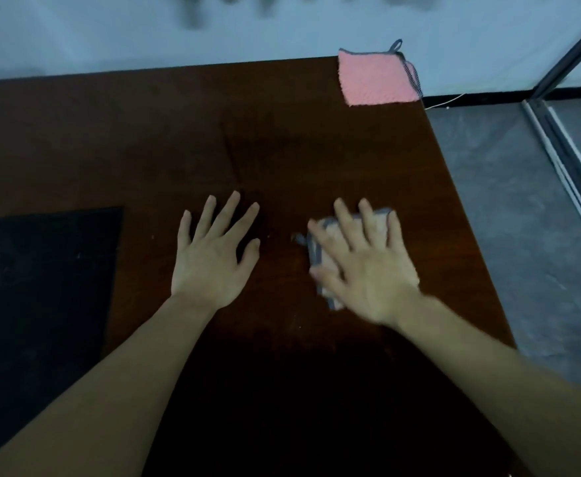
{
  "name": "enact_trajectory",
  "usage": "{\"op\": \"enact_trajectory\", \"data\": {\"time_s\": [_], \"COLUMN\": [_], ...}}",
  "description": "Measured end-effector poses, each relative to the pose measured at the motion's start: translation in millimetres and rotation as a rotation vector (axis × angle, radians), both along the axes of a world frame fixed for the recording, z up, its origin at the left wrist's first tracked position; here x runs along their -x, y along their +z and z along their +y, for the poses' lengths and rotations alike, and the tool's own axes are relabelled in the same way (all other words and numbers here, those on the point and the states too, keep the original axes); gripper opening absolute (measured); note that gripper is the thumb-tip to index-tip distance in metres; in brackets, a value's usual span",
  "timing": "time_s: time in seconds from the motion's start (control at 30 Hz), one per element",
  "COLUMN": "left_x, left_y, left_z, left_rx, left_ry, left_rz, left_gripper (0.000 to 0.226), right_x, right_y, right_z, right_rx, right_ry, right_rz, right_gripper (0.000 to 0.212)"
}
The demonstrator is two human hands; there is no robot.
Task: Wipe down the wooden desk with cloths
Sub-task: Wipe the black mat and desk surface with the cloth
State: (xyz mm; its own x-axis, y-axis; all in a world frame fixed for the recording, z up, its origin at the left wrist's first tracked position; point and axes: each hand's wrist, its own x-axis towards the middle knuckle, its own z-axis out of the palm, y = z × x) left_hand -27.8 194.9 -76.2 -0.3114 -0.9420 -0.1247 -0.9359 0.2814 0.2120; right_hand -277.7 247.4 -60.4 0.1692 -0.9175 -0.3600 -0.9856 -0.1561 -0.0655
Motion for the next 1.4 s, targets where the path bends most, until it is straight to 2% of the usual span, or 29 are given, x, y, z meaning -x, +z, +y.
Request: {"op": "enact_trajectory", "data": {"time_s": [0.1,0.2,0.5,0.63,0.87,0.97,1.2,1.3,1.4], "left_x": [0.1,0.6,0.1,0.0,-1.3,-2.5,-19.9,-37.7,-62.6], "left_y": [-0.3,0.1,1.3,1.5,-2.6,-1.8,5.4,10.8,11.6], "left_z": [-0.7,-0.1,1.4,0.4,0.9,1.3,0.9,-2.7,-3.6], "left_rx": [-0.004,0.008,0.008,-0.011,0.020,0.017,0.038,0.025,-0.021], "left_ry": [0.004,0.002,0.003,0.001,-0.006,-0.005,-0.013,-0.018,-0.006], "left_rz": [-0.008,-0.013,0.003,-0.010,0.008,0.017,0.120,0.088,0.029], "left_gripper": [0.059,0.060,0.058,0.059,0.060,0.060,0.059,0.060,0.059], "right_x": [-11.5,-5.8,11.3,-7.3,-42.9,-35.1,-28.7,-43.9,-70.5], "right_y": [-1.6,-3.8,-9.4,-5.1,0.2,-1.6,-8.0,-5.5,-1.5], "right_z": [52.2,52.9,-75.6,-47.1,65.2,49.3,-52.4,-47.6,0.1], "right_rx": [0.002,0.005,0.084,0.066,0.013,0.028,0.041,0.061,0.052], "right_ry": [0.163,0.203,-0.101,-0.103,0.114,0.097,-0.214,-0.232,-0.099], "right_rz": [-0.055,-0.068,0.029,0.017,-0.030,-0.032,0.016,0.017,-0.004], "right_gripper": [0.067,0.067,0.068,0.069,0.066,0.064,0.067,0.069,0.069]}}
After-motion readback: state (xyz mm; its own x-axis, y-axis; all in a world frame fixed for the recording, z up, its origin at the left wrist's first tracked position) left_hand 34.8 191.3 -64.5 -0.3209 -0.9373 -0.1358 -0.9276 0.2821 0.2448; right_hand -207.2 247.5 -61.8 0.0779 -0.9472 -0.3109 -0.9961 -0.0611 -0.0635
